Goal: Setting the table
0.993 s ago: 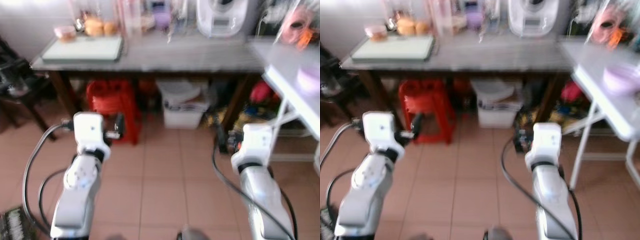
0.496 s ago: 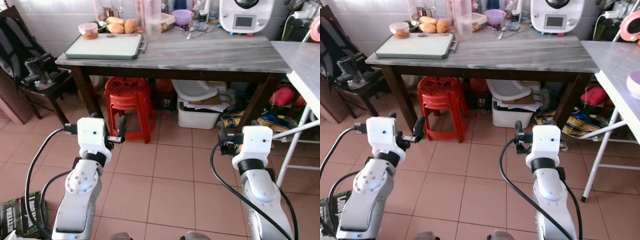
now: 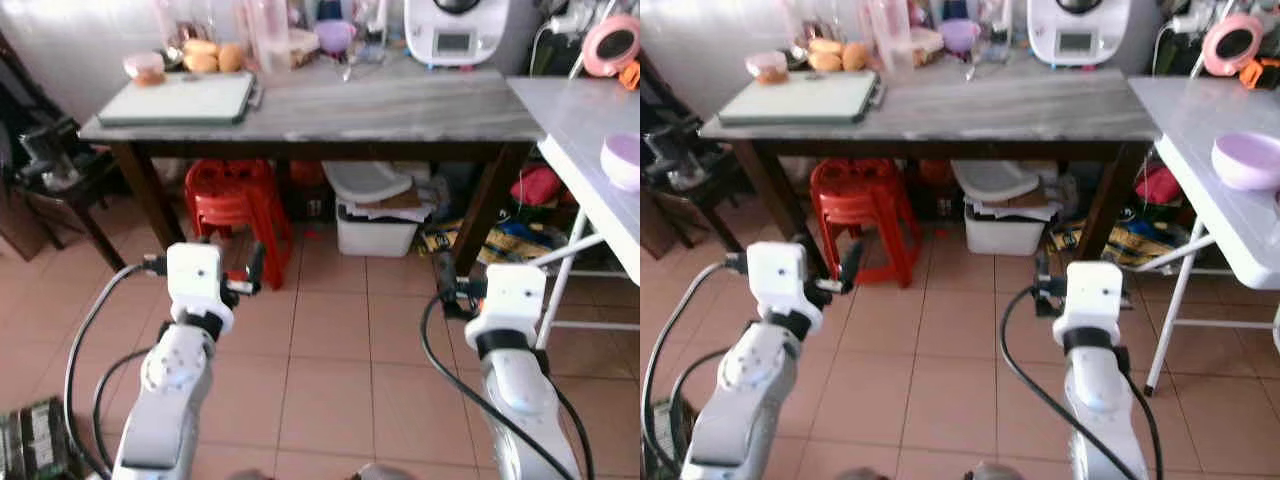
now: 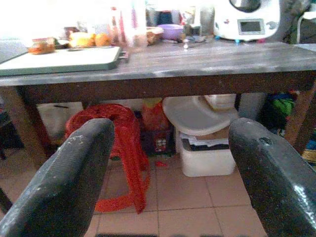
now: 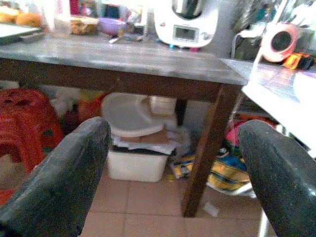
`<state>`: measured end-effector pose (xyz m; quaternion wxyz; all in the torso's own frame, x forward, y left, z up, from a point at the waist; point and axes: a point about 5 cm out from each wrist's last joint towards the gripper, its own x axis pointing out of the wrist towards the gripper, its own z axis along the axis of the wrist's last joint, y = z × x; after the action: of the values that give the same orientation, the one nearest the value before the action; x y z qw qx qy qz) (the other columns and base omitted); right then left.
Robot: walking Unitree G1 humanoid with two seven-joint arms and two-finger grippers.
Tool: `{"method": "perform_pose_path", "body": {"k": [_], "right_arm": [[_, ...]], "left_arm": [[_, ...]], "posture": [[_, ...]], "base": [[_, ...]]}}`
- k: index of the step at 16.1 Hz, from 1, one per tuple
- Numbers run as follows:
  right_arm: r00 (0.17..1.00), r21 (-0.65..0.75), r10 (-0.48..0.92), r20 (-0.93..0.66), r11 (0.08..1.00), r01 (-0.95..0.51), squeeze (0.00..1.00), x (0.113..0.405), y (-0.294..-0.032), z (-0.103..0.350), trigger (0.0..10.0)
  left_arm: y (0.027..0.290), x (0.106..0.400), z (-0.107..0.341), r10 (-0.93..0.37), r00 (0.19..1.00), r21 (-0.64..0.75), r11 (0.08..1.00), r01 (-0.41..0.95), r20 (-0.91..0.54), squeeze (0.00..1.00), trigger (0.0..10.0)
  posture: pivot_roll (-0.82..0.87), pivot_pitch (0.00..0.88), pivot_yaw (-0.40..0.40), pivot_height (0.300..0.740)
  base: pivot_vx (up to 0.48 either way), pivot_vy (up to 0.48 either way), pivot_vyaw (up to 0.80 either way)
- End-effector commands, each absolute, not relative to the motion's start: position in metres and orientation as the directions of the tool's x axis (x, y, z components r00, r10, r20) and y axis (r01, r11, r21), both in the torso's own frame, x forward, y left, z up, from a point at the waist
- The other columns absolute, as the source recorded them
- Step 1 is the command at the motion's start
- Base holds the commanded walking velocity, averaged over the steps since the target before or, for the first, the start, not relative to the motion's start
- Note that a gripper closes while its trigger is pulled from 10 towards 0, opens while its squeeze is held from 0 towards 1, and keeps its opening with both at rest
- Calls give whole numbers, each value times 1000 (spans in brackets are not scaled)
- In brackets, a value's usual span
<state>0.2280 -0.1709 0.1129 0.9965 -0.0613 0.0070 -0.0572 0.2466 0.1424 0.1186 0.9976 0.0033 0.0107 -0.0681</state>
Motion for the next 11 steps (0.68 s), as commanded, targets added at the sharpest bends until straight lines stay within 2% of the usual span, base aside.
{"method": "perform_pose_path", "body": {"k": [1, 11], "right_arm": [[995, -114, -100, 8, 988, 100, 0, 231, -170, 117, 10000], [996, -108, -93, 12, 990, 94, 0, 235, -171, 117, 10000]], "left_arm": [[145, 248, 119, -129, 991, 8, 992, 130, -26, 0, 10000], [145, 253, 121, -133, 991, 20, 991, 134, -25, 0, 10000]], "posture": [[-27, 0, 24, 740], [-27, 0, 29, 740]], "base": [[0, -364, 0], [0, -389, 0]]}}
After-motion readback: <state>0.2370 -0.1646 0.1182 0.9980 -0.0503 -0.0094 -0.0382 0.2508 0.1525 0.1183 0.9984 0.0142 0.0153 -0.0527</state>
